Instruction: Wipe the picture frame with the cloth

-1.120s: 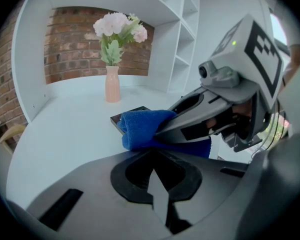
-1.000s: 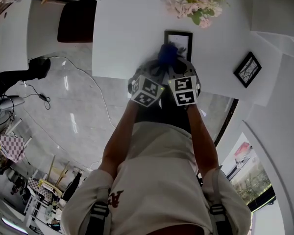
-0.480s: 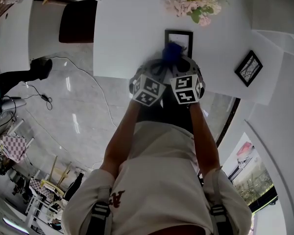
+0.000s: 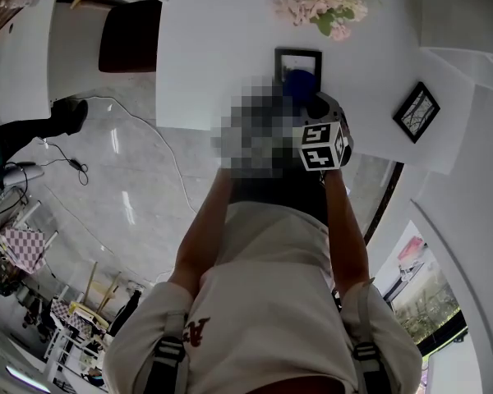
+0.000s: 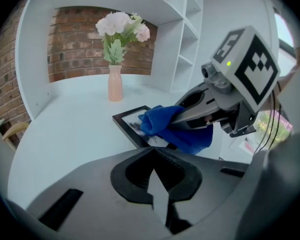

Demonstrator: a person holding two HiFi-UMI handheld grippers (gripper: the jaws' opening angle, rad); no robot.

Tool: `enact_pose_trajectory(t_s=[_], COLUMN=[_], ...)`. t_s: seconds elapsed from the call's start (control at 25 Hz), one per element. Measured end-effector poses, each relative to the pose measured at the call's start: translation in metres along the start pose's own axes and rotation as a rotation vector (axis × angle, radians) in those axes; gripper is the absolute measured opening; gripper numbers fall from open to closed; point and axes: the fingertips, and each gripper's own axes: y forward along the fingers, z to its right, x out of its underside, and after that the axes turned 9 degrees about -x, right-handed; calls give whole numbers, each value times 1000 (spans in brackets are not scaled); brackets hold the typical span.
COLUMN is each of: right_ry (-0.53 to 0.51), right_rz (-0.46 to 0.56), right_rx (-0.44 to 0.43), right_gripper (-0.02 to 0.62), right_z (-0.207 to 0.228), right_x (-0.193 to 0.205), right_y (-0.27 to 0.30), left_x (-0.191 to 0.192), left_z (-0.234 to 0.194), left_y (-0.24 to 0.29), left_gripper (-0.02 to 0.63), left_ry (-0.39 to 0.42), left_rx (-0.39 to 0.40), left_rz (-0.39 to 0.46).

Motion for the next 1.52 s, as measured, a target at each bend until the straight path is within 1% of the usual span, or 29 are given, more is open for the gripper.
enact_pose_trajectory(t_s=[0.44,0.72,0.84,0.96,1.08,1.28,1.52], right_ry=[32,68,77,102,115,105,76], right_rz=[-19,-35,-26,9,65,144,154], right_rx=[56,121,158,168,149,65,-12], right_gripper=[28,28,28,28,28,28,28], right_z=[23,46,56,59,53,28,7], right_x=[11,21,18,7,-12,-46,-63], right_y=[-16,-33,-47,-62,-74,-76,-48], left_x=[-3,-5,-5,-5,-6,-4,-4], left_z=[-2,0,-1,0,-1,-1,0], left_y=[-2,-1,-1,-1,-2,-2,-1], left_gripper=[0,0,0,0,0,0,0], left_ry=[6,12,12,9,9,6,4], left_rx=[-4,11,13,16,14,13,18], left_rz=[-2,10,9,12,8,0,8])
